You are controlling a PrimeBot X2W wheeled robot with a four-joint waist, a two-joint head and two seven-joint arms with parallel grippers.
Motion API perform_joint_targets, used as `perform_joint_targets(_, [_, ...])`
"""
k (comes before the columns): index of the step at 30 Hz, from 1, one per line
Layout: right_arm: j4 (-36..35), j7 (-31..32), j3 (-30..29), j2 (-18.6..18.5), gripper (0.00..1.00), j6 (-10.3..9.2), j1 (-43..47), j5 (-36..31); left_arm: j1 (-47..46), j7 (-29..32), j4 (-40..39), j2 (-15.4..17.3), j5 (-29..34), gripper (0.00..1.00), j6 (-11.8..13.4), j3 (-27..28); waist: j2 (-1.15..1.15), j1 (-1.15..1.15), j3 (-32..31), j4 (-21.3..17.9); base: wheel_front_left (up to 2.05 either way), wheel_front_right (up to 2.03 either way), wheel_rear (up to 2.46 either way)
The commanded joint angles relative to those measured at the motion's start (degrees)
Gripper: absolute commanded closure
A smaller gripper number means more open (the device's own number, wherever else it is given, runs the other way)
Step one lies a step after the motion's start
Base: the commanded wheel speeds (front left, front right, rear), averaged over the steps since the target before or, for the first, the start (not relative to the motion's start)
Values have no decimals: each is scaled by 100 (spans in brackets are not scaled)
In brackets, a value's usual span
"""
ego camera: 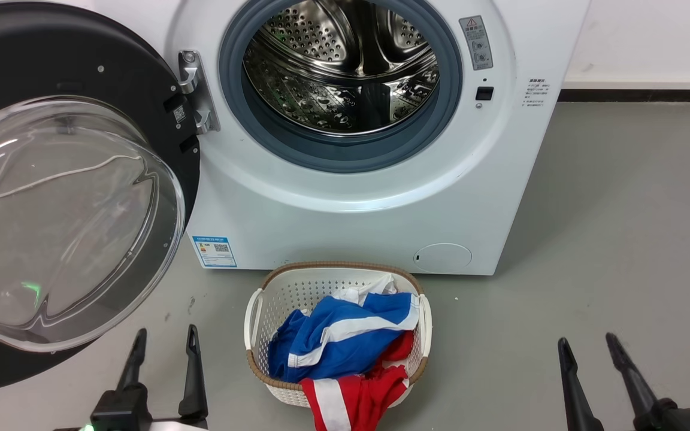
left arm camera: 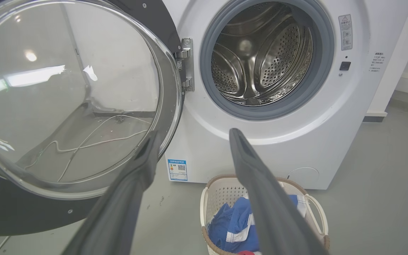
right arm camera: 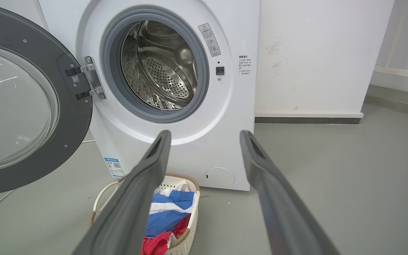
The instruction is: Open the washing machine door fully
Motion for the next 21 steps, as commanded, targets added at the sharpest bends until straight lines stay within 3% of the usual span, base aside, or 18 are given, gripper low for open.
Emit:
perform_joint_targets(1, [25,1,4,-1,100,0,0,4,-1,2,33,-1,-5,100,-5,0,0,0,-1,0,0,0,0])
perform_joint_targets(5, [218,14,21,-1,100,0,14,56,22,56,267,-16,-61,100,-17,-9,0,0,-1,-2,0,0,0])
perform_joint_targets(21, [497,322,37,-114,100,0,-378,1884,-256,480,428,-14,-1807,100,-196,106,0,0,11,-18,0,0,0])
